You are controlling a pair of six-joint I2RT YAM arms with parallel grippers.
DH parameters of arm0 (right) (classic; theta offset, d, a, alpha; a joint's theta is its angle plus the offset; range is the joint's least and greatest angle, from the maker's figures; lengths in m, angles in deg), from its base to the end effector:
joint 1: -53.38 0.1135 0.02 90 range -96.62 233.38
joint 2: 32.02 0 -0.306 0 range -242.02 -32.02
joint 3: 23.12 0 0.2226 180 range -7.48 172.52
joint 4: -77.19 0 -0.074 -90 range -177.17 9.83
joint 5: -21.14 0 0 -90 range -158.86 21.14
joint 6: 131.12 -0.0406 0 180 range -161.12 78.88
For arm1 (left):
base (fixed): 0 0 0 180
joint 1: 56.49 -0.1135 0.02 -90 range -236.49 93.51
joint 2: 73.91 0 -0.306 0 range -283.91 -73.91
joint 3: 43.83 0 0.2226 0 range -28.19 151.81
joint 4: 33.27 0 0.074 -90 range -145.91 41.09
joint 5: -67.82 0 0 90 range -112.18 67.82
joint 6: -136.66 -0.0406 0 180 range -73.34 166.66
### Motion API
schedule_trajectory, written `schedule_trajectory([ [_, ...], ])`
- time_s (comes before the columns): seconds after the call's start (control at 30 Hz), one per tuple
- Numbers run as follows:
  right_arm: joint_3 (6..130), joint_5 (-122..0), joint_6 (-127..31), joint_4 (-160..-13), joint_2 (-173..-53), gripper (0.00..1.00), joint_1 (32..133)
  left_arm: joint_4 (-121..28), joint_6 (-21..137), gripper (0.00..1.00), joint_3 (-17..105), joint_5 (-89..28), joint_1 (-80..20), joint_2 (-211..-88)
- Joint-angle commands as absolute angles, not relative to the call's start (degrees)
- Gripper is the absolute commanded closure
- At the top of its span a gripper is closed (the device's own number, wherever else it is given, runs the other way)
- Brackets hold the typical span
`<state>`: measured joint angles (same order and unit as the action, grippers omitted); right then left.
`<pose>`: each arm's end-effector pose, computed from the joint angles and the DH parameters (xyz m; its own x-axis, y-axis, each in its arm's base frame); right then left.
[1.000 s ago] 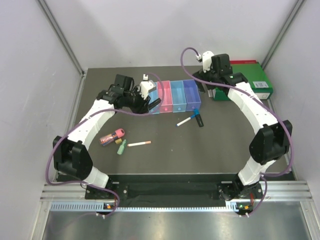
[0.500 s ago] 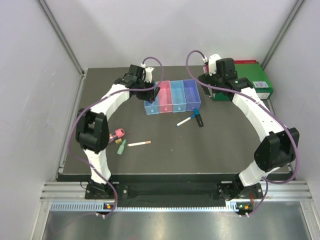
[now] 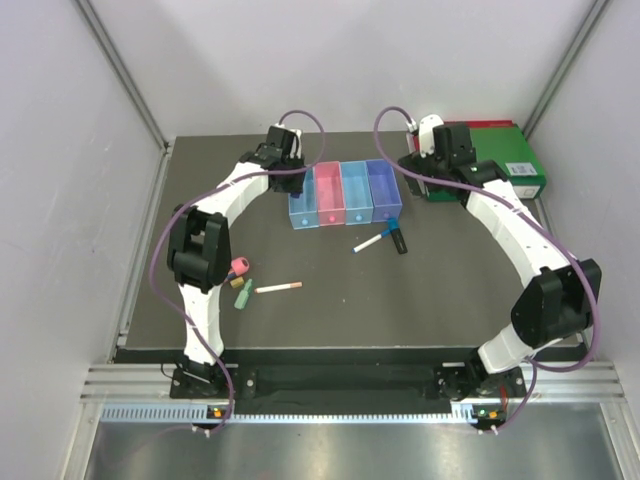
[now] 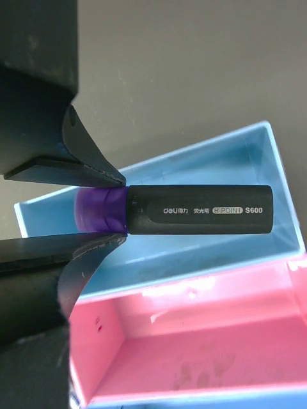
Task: Sort the stationery into containers
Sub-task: Place the pen in the storage box.
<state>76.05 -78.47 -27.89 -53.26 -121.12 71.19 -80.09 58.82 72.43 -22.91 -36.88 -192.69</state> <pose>0.3090 0.0922 0.3859 -0.5483 -0.4132 -0.7271 -0.3127 0.9077 -0.2800 0.4373 -0.1563 0.2850 -0.7709 0.0511 -0.6349 0.1852 0.9717 -0.1467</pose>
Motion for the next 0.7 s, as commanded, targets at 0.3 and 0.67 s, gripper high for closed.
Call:
schedule_trajectory([
  [0.3, 73.9, -74.7, -29.4, -54.7, -120.3, 0.00, 70.7, -78.5, 58.1, 0.69, 71.5, -21.9, -37.0, -192.4],
  [0.67, 68.0, -69.8, -27.7, -55.2, -124.7, 0.01, 71.3, -78.5, 57.8, 0.43, 73.5, -25.8, -37.0, -192.3],
])
